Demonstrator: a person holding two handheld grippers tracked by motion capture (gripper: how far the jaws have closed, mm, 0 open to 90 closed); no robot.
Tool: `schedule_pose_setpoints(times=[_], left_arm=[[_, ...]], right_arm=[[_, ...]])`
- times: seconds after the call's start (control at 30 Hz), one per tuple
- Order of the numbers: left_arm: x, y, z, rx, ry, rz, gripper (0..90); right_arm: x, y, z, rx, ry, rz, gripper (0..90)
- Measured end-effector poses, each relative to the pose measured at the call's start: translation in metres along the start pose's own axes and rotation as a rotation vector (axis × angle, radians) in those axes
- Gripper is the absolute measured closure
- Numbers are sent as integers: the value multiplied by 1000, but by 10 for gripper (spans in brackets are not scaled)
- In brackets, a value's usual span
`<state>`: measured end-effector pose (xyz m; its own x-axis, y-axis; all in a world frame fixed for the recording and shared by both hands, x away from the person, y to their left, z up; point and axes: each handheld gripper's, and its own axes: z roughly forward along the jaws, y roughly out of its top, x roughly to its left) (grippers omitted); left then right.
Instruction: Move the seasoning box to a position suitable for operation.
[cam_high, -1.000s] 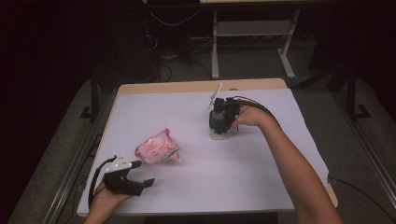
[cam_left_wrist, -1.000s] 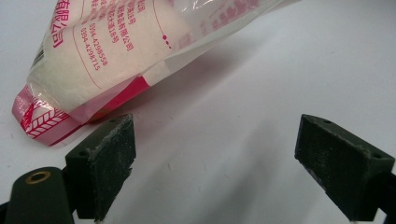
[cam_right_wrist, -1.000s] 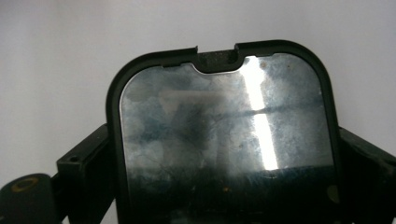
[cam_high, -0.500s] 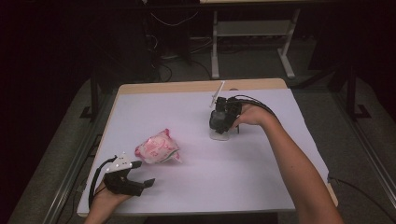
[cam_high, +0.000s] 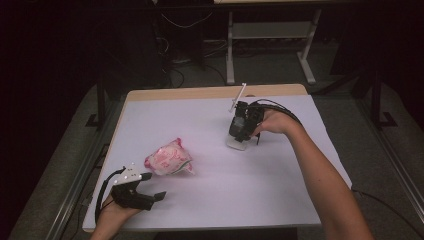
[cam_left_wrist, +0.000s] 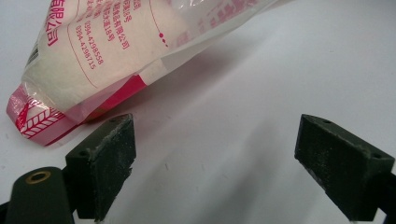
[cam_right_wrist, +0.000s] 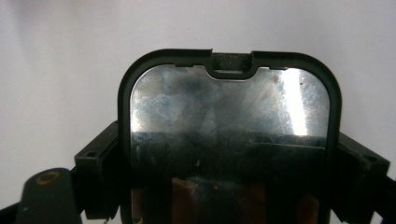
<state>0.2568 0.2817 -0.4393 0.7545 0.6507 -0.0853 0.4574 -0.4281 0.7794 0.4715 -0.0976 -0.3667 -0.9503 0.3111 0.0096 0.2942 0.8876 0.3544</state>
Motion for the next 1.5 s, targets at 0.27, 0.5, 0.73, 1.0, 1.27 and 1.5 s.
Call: schedule_pose_setpoints(times=[0.27,0.5,0.73,1.0,1.27,1.5], left_arm=[[-1,0,0,1,0,5,122],[-1,1,0,5,2,7,122],[-2,1,2,5,-2,7,122],[-3,1,2,1,-3,9,122],[-3,1,3,2,-3,7,122],[-3,1,3,6,-6,9,122]], right_arm=[[12,-4,-13,14,-4,-15,150],[27,-6,-23,35,-17,-36,150],[39,-6,-28,37,-26,-66,149],[59,-6,-31,16,-13,-108,150],[84,-8,-25,43,8,-158,150],[97,-10,-21,65,25,-187,150]])
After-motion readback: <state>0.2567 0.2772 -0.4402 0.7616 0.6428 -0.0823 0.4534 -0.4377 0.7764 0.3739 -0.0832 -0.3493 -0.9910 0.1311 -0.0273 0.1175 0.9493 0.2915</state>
